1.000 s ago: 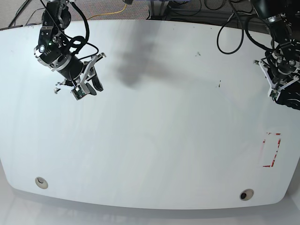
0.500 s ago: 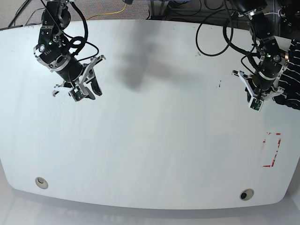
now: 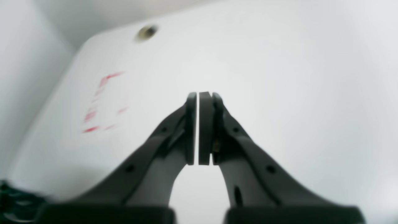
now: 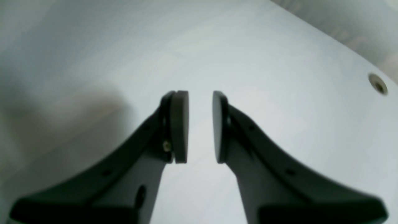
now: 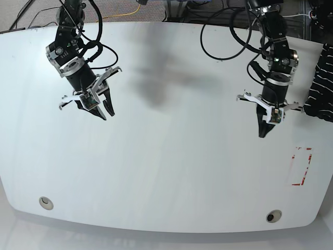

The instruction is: Layout the t-shirt on the table in an organized manner, then fold the t-shirt properly

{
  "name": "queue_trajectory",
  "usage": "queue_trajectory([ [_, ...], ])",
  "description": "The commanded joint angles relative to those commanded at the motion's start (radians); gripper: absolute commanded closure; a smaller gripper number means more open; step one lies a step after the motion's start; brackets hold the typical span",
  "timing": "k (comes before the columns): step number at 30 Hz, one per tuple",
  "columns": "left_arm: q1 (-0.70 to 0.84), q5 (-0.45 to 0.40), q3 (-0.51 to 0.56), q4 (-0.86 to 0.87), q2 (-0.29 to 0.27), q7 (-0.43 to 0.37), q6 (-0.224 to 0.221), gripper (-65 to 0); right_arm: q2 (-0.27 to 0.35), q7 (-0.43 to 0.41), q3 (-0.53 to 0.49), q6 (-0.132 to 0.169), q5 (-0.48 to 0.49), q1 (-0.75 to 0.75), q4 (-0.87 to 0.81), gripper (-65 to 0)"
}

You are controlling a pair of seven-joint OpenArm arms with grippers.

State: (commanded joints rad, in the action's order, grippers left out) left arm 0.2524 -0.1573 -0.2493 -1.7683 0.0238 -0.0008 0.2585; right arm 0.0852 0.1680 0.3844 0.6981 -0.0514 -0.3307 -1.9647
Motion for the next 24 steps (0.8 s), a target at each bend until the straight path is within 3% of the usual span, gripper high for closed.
queue_trajectory([
  [3,0.061,-0.037,0.032,0.012,0.002,-0.063,-0.080,-0.3,-0.020,-0.040,0.063,0.000,0.009,-0.046,-0.003,-12.2],
  [6,0.130,-0.055,0.031,-0.017,-0.005,-0.097,-0.121,-0.3,-0.034,-0.075,0.103,0.000,0.009,-0.100,-0.003,-12.2],
  [11,0.256,-0.055,0.028,-0.089,0.000,-0.107,-0.124,-0.1,-0.068,-0.126,0.150,0.000,0.021,-0.195,-0.002,-12.2],
  [18,0.480,-0.052,-0.014,-0.212,-0.006,-0.107,-0.124,0.0,-0.074,-0.132,0.196,0.000,0.176,-0.397,-0.003,-12.2],
  [24,0.681,-0.052,-0.020,-0.226,-0.008,-0.110,-0.124,0.0,-0.072,-0.135,0.196,0.000,0.190,-0.548,-0.014,-12.0],
])
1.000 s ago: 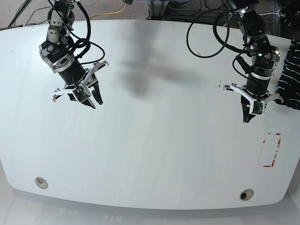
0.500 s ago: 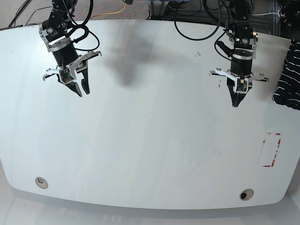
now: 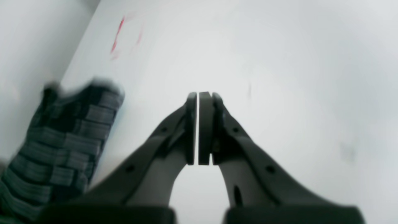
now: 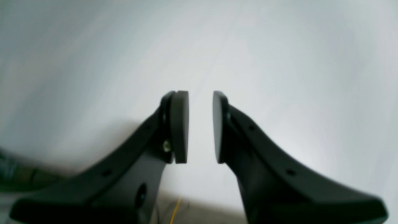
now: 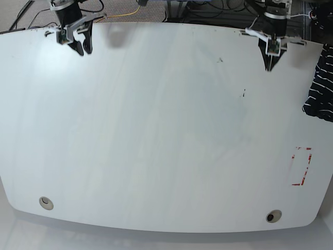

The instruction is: Layout the t-shirt on the table in an organized manner, then fold the t-shirt properly

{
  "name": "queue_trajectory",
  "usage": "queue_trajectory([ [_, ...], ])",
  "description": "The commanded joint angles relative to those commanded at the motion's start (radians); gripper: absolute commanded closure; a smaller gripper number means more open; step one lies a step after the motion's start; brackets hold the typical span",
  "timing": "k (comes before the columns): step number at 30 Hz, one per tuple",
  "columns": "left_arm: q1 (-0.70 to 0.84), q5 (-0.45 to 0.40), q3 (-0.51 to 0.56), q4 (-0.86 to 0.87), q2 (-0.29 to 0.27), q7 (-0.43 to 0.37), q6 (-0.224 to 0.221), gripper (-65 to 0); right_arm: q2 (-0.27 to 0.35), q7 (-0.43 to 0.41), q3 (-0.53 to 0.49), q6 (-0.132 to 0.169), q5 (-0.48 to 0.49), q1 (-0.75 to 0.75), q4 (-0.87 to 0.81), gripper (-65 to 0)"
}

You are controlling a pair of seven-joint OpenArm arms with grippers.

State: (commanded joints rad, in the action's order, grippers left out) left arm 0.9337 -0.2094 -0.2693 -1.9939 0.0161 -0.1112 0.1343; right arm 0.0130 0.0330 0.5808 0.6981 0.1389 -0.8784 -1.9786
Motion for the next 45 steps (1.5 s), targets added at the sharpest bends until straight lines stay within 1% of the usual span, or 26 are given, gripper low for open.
queue_trajectory([
  [2,0.064,0.000,-0.009,0.000,-0.005,-0.002,0.000,0.0,0.000,0.002,0.000,0.000,0.002,-0.051,0.000,-12.0],
  [4,0.129,0.000,-0.012,0.000,-0.028,-0.002,0.000,0.0,0.000,0.002,0.000,0.000,0.002,-0.100,-0.002,-12.0],
  [5,0.166,0.000,-0.014,0.000,-0.043,-0.002,0.000,0.0,0.000,0.002,-0.003,0.000,0.002,-0.133,-0.002,-11.4],
  [7,0.212,0.000,-0.014,0.000,-0.057,-0.005,0.000,0.0,0.000,0.003,-0.005,0.000,0.002,-0.176,-0.002,-9.2],
  [10,0.296,0.000,-0.014,0.002,-0.064,-0.009,0.000,0.0,0.000,0.006,-0.006,0.000,0.002,-0.238,-0.002,-5.2],
  [13,0.353,0.000,-0.014,0.003,-0.074,-0.009,0.000,0.0,0.000,0.020,-0.012,0.000,0.002,-0.296,0.002,-4.4],
  [19,0.375,-0.002,-0.012,0.038,-0.077,-0.005,0.000,0.0,0.002,0.123,-0.095,0.000,0.002,-0.371,0.044,-4.8],
  [25,0.375,-0.005,0.028,0.133,-0.075,-0.002,-0.002,0.0,0.044,0.140,-0.187,0.000,-0.002,-0.365,0.195,-4.0],
  [27,0.358,-0.005,0.043,0.201,-0.074,0.006,-0.002,0.0,0.063,0.138,-0.224,0.000,0.000,-0.327,0.267,-0.3],
  [30,0.287,-0.008,0.049,0.272,-0.072,0.035,-0.002,0.0,0.075,0.140,-0.242,0.000,-0.002,-0.279,0.342,0.0],
  [31,0.236,-0.008,0.049,0.316,-0.072,0.060,-0.002,0.0,0.077,0.140,-0.244,0.000,-0.003,-0.249,0.390,-0.3],
  [35,0.126,-0.008,0.048,0.460,-0.072,0.112,-0.002,0.0,0.084,0.137,-0.239,0.000,-0.003,-0.169,0.522,-0.5],
  [40,-0.011,-0.008,0.049,0.643,-0.071,0.115,-0.002,0.0,0.115,0.135,-0.247,0.000,-0.006,-0.071,0.664,-0.5],
  [42,-0.068,-0.009,0.048,0.713,-0.069,0.115,-0.002,0.0,0.115,0.135,-0.256,0.000,-0.006,-0.025,0.723,-0.5],
  [45,-0.132,-0.009,0.049,0.813,-0.043,0.115,-0.002,0.0,0.127,0.135,-0.259,0.000,-0.006,0.035,0.806,-0.5],
])
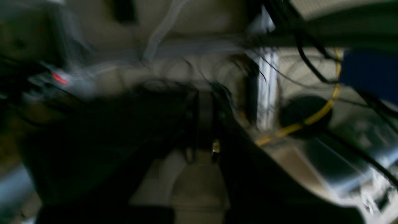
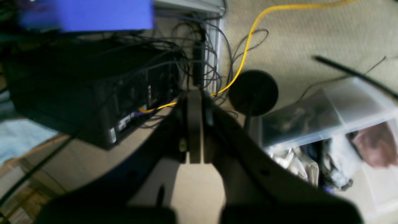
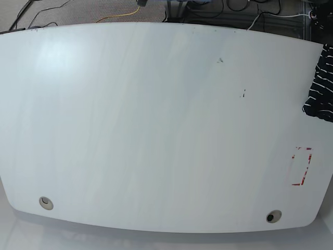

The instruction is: Layout the t-shirt on the table in an organized manner, then fold the t-shirt properly

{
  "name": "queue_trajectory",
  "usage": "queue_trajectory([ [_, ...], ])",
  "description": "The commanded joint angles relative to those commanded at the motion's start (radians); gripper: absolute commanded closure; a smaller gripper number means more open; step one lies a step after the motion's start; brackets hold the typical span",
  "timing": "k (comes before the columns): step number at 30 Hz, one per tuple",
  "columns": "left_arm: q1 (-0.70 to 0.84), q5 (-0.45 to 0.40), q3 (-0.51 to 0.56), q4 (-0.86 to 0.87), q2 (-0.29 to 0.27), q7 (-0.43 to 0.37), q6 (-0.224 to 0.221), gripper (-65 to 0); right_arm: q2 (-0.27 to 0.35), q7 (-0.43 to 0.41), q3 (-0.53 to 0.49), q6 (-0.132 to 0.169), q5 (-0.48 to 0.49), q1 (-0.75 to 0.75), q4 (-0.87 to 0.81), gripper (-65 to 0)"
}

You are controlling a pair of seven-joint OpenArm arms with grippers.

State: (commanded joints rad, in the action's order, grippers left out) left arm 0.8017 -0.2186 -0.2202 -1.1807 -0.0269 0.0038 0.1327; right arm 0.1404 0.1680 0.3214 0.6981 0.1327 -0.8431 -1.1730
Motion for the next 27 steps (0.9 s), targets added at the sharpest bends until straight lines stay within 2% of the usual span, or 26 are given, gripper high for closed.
queue_trajectory([
  [5,-0.121,0.000,-0.003,0.181,0.014,0.000,0.000,0.0,0.003,-0.002,0.000,0.000,-0.003,0.086,0.109,-0.5],
  [14,-0.287,0.002,-0.003,0.466,0.064,0.000,-0.002,0.0,-0.009,-0.003,0.002,0.000,-0.120,0.238,0.295,-0.5],
  [17,-0.344,0.002,-0.005,0.545,0.068,0.000,-0.002,0.0,-0.012,-0.026,0.002,0.000,-0.127,0.282,0.373,-0.5],
  [22,-0.431,0.002,0.000,0.697,0.103,0.000,-0.002,0.0,-0.008,-0.077,0.000,0.000,-0.130,0.354,0.491,-0.5],
  [25,-0.508,0.002,0.000,0.793,0.107,0.000,-0.002,0.0,0.002,-0.091,-0.002,-0.035,-0.130,0.402,0.559,-0.5],
  [27,-0.532,0.002,0.000,0.841,0.107,0.000,-0.002,0.0,0.002,-0.092,-0.002,-0.044,-0.130,0.422,0.588,-0.6],
])
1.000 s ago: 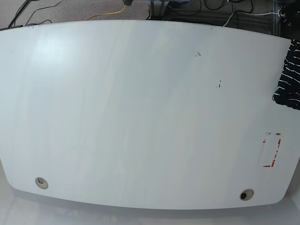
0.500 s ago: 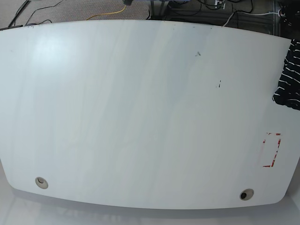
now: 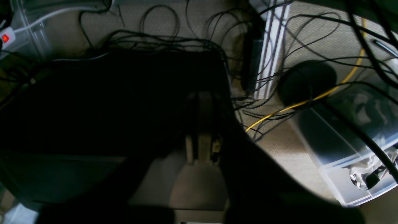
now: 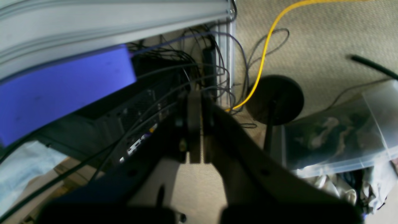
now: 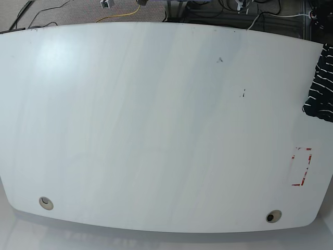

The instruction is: Layout the t-shirt on the table in an organized manner, then fold the t-shirt properly

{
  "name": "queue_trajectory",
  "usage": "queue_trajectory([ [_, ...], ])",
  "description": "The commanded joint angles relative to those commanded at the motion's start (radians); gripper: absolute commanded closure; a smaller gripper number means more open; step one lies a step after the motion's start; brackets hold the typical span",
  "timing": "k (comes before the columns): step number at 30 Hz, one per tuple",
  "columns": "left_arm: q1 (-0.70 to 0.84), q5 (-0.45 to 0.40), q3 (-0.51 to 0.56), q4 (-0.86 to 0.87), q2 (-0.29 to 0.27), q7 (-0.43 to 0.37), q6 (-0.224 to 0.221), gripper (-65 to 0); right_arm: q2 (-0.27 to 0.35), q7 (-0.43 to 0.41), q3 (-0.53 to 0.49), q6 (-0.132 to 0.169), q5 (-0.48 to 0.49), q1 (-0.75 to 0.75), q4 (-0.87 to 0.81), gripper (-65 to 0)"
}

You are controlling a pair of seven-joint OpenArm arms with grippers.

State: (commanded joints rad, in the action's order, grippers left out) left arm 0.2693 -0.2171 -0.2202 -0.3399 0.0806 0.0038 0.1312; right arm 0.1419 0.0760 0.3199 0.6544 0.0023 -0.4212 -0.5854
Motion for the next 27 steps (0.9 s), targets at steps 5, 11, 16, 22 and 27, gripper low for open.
queue_trajectory([
  [5,-0.032,0.000,0.000,0.052,0.000,0.000,-0.044,-0.1,0.000,0.003,0.000,-0.005,0.000,0.055,0.063,-0.6],
  [11,-0.048,-0.002,0.026,0.054,-0.005,0.000,-0.175,-0.3,-0.003,0.002,0.000,-0.069,0.000,0.094,0.104,-0.6],
  [16,-0.052,0.003,0.066,0.054,-0.028,-0.002,-0.192,-0.3,-0.005,0.002,-0.035,-0.115,-0.002,0.117,0.107,-0.6],
  [22,-0.063,0.003,0.066,0.054,-0.054,-0.002,-0.195,-0.3,-0.005,0.000,-0.126,-0.203,0.006,0.123,0.107,-0.6],
  [27,-0.075,0.000,0.066,0.055,-0.071,-0.002,-0.195,-0.3,-0.015,-0.002,-0.138,-0.219,0.008,0.123,0.107,-0.6],
])
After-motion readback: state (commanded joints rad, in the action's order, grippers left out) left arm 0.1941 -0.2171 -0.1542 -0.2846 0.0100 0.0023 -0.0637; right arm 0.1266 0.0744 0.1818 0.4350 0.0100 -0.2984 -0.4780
